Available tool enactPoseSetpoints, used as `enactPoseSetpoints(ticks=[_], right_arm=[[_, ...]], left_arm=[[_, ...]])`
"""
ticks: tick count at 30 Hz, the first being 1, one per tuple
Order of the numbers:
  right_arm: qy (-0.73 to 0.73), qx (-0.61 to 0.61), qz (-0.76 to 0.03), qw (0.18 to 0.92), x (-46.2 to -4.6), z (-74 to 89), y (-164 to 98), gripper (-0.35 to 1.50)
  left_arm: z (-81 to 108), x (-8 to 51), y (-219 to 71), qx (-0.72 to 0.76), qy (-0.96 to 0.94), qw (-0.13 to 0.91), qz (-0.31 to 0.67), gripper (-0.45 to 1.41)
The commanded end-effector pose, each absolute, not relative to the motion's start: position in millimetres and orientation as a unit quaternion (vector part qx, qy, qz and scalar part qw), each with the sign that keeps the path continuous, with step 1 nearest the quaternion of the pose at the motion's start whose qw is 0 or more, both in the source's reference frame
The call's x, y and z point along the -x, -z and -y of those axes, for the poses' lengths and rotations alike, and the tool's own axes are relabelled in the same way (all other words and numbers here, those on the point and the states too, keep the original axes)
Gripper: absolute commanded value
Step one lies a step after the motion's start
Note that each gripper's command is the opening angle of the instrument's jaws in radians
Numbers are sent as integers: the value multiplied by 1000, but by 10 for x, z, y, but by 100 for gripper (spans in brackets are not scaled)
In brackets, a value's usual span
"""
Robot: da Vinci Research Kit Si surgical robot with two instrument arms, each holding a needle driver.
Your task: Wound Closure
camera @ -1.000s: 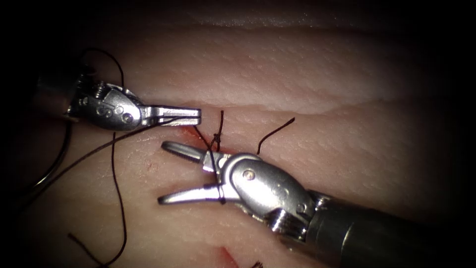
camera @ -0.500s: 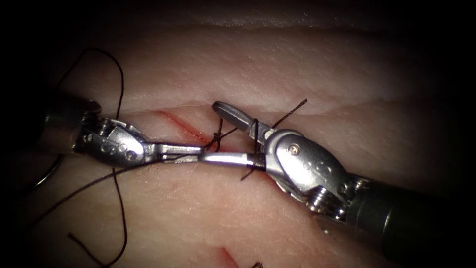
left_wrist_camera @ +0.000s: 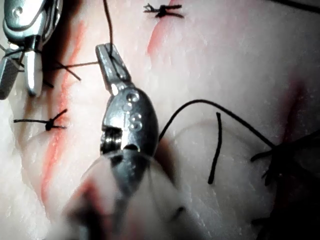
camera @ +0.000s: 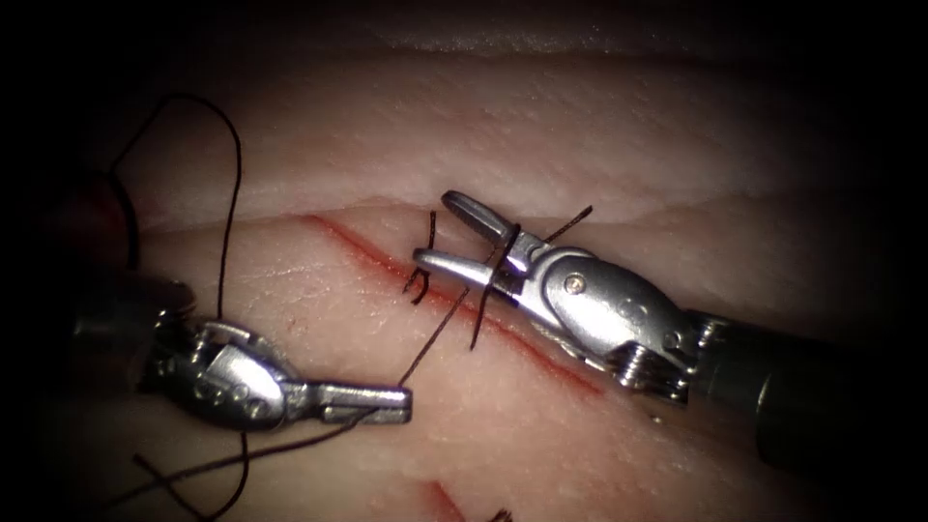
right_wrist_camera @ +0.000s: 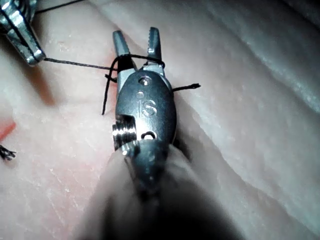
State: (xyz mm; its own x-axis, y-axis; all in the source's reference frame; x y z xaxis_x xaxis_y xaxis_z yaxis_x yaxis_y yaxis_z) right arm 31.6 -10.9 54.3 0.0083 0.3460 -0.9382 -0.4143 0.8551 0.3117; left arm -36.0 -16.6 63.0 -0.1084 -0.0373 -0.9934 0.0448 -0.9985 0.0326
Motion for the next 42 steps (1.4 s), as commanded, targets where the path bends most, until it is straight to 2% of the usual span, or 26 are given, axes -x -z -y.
enactPoseSetpoints(ticks=[1, 18, 26, 33, 35, 42], right_arm=[[-262, 23, -649, 714, -328, 109, -550, 39], [-166, -98, -624, 757, -350, 136, -554, 39], [-141, -129, -632, 751, -356, 149, -553, 41], [-126, -149, -644, 740, -356, 152, -549, 56], [-120, -155, -647, 737, -357, 153, -548, 66], [-100, -170, -666, 719, -359, 158, -542, 74]], left_arm=[[162, 368, -632, -668, 744, 29, 0, -45], [97, 374, -597, -667, 743, 53, -30, -45], [78, 383, -612, -671, 736, 76, -55, -45], [56, 375, -633, -671, 732, 90, -78, -45], [53, 374, -640, -672, 730, 89, -86, -45], [57, 382, -674, -672, 725, 89, -118, -45]])
